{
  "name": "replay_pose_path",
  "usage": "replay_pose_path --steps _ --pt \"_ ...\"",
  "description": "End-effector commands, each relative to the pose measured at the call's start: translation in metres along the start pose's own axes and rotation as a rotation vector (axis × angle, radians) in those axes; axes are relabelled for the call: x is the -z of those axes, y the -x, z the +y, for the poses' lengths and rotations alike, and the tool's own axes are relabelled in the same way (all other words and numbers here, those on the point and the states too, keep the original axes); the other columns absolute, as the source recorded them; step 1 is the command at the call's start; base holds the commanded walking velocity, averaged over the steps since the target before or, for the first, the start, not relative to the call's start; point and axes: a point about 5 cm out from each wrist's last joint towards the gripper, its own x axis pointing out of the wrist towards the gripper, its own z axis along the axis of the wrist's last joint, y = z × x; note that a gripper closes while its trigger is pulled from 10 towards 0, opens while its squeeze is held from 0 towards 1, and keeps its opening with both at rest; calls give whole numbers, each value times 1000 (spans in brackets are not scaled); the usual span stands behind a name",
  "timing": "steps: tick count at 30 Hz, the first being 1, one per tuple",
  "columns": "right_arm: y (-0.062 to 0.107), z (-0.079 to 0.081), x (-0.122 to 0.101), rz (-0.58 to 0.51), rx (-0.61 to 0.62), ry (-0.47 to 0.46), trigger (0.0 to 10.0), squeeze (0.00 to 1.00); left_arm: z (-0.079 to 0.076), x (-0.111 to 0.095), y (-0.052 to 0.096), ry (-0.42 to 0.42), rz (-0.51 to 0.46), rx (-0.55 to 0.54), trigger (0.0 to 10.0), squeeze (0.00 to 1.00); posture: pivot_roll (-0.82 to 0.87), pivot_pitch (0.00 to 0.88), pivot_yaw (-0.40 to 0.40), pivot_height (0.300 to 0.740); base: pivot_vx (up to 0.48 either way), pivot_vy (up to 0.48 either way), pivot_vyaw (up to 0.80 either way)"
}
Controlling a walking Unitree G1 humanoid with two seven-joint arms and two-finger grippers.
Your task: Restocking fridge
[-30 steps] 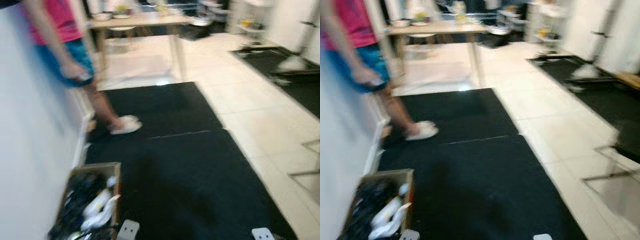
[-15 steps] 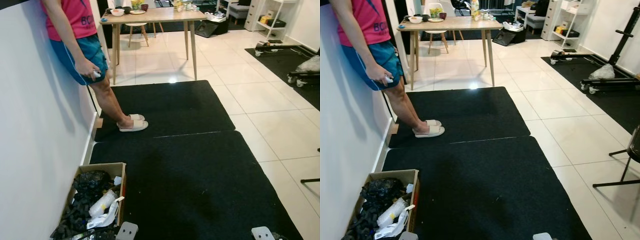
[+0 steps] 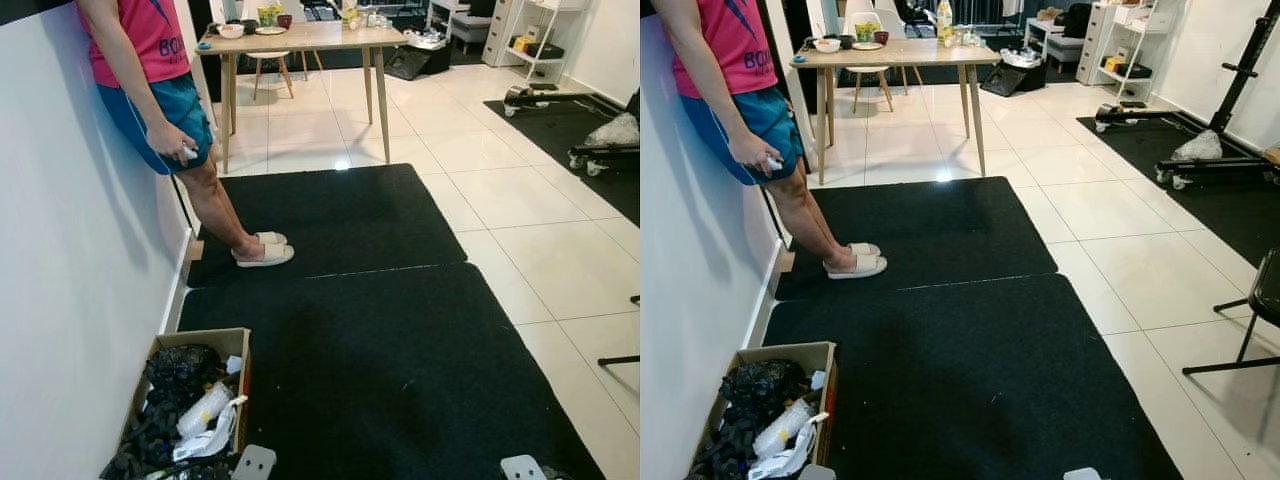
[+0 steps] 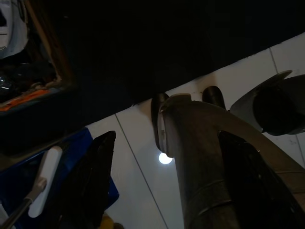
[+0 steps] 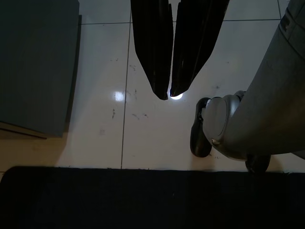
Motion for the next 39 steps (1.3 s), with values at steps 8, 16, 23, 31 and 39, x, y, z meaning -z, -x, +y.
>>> replay_pose_path --steps 8,16,23,31,39 --pt "0 2 2 5 -6 0 10000 0 5 15 4 -25 74 -21 10000 0 -8 0 -29 740 425 0 0" --pt "0 3 2 5 -12 -2 10000 0 4 17 5 -28 81 -17 10000 0 -8 0 -31 740 480 0 0" --pt "0 2 3 7 -10 -1 10000 0 3 18 5 -31 83 -18 10000 0 -12 0 -32 740 480 0 0" --pt "0 0 3 8 -10 2 10000 0 1 18 4 -33 83 -15 10000 0 -11 0 -38 740 480 0 0" --pt "1 0 3 6 -11 3 10000 0 0 18 3 -31 83 -14 10000 0 -9 0 -45 740 480 0 0"
